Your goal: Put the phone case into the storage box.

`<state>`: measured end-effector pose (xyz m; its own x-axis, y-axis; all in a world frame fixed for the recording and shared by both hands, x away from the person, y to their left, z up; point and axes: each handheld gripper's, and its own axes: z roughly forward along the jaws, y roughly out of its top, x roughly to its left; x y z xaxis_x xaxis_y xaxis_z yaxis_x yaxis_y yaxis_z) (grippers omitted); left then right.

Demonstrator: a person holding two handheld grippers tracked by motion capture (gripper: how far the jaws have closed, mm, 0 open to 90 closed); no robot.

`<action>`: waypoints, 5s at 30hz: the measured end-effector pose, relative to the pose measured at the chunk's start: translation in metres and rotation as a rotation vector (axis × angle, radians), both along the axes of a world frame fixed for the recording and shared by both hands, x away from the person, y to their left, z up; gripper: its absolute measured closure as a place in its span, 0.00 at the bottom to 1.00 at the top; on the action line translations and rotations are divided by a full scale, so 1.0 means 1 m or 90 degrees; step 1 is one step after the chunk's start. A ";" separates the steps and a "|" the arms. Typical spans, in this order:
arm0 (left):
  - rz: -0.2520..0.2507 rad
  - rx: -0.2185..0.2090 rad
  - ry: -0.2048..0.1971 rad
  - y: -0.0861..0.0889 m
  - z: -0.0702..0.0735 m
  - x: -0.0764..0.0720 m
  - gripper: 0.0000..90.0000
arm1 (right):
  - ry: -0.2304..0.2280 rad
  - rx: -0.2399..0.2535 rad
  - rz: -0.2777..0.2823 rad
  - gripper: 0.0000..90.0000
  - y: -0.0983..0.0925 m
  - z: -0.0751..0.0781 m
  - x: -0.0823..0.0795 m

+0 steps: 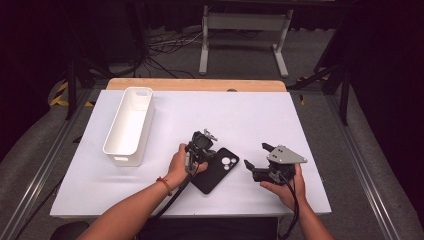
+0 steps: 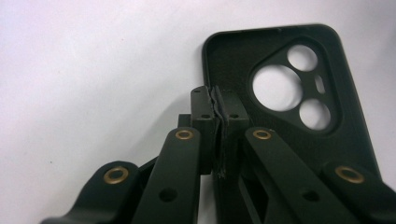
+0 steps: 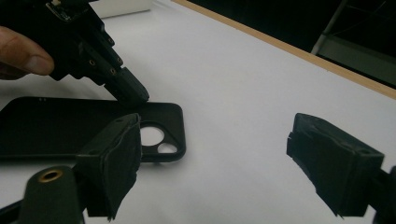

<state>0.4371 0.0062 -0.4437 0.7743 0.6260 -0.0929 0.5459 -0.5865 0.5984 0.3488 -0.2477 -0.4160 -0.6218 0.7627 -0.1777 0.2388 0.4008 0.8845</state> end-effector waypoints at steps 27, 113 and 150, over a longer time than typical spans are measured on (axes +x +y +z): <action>0.032 -0.061 -0.175 0.045 0.044 -0.009 0.99 | -0.031 0.031 -0.025 0.20 -0.013 0.007 0.001; 0.356 -0.188 -0.396 0.212 0.146 0.053 0.99 | -0.019 -0.003 -0.014 0.20 -0.002 -0.001 0.006; 0.523 -0.132 -0.352 0.231 0.084 0.149 0.99 | 0.013 -0.033 0.031 0.21 0.004 -0.007 0.004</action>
